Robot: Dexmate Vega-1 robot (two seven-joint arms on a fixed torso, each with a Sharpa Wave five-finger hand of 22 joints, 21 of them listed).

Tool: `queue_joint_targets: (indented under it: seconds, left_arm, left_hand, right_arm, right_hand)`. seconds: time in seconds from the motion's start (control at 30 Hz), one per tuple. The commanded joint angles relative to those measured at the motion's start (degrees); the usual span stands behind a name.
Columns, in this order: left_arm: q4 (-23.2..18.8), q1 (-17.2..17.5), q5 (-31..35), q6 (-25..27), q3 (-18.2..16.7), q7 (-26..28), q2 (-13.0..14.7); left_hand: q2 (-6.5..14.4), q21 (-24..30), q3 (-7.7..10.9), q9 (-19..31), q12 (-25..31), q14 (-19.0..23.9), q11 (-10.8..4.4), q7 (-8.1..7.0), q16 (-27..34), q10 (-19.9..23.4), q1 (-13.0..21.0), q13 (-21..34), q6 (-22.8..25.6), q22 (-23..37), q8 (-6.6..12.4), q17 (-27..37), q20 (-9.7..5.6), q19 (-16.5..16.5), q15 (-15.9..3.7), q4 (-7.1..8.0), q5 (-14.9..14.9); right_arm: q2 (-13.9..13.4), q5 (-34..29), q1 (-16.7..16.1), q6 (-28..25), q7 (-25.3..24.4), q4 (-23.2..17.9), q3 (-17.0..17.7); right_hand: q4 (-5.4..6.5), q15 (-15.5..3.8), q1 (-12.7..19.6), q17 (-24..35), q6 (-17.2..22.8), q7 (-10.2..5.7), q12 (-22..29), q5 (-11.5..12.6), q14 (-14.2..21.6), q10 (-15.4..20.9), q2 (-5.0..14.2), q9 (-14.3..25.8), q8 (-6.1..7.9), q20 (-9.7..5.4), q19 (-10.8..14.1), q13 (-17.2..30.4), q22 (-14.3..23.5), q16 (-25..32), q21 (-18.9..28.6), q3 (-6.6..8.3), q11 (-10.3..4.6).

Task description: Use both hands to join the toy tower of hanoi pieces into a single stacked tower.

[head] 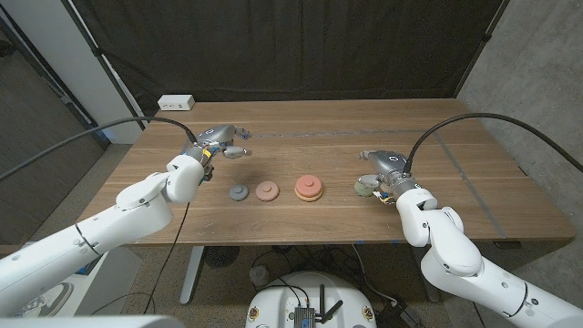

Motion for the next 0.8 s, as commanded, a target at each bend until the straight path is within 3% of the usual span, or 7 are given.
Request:
queue_joint_targets:
  seconds: [0.03, 0.8]
  left_arm:
    - [-0.5, -1.8, 1.2, -3.8, 0.1, -6.4, 3.4]
    - [-1.7, 1.3, 0.3, -9.4, -2.7, -9.0, 5.9]
  left_hand:
    - [-0.4, 0.1, 0.2, 0.0, -0.1, 0.4, -0.13, 0.04, 0.3, -0.2, 0.7, 0.0, -0.3, 0.1, -0.08, 0.4, -7.33, 0.0, -1.71, -0.17, 0.0]
    - [-0.7, 0.2, -0.21, -0.3, 0.3, -0.3, -0.51, -0.09, 0.1, 0.1, 1.3, -0.8, -0.2, 0.1, 0.22, -0.1, -7.32, -0.2, -1.7, 0.1, -0.1]
  right_arm:
    - [-0.2, -0.4, -0.3, -1.9, -0.1, -0.7, -0.8]
    - [0.4, 0.5, 1.1, -3.0, -0.6, 0.0, -2.2]
  right_hand:
    - [0.06, -3.11, 0.2, 0.1, 0.5, -0.07, 0.1, 0.4, -0.4, 0.4, 0.4, 0.1, 0.24, -5.66, -0.3, 0.2, 0.0, -0.2, -0.2, 0.46, 0.0]
    - [0.15, -3.11, 0.0, 0.9, 0.7, -0.11, 0.1, 0.6, 0.7, 1.3, 0.72, 0.1, 0.23, -5.64, -0.1, 0.7, -0.1, 0.5, -0.1, 0.49, -0.36]
